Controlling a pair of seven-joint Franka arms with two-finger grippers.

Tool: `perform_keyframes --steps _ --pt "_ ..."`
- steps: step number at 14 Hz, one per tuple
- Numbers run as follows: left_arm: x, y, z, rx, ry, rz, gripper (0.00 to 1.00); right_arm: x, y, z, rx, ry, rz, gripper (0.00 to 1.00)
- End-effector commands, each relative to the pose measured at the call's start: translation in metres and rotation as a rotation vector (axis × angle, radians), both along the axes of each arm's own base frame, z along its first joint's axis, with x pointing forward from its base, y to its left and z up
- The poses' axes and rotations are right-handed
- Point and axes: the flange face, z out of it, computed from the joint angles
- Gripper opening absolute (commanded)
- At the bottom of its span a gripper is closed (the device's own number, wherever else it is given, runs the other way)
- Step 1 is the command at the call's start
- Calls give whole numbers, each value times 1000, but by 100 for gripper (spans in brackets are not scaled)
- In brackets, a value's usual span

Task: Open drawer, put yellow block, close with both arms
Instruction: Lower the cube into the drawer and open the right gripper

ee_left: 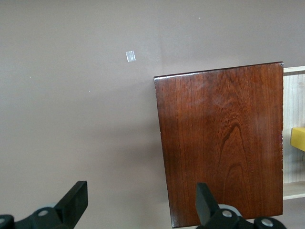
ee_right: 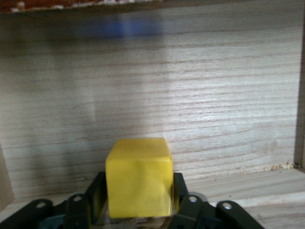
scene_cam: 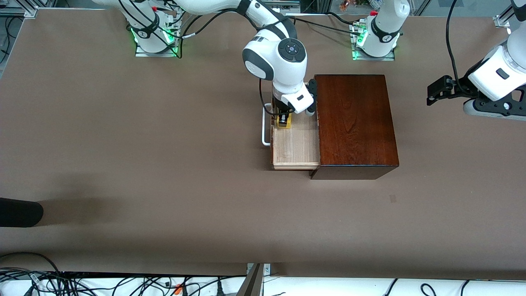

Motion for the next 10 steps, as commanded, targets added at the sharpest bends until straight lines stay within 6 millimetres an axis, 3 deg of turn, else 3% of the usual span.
perform_keyframes --steps 1,5,8,10 --pt "-7 0 3 10 -9 2 100 2 4 6 -5 -11 11 100" --pt "-6 -1 3 9 -10 2 100 4 1 29 23 17 -28 100" --pt "-6 0 3 8 -10 4 100 13 -8 90 5 31 -56 100" --pt "-6 0 2 5 -8 4 100 29 -33 129 11 19 -98 100"
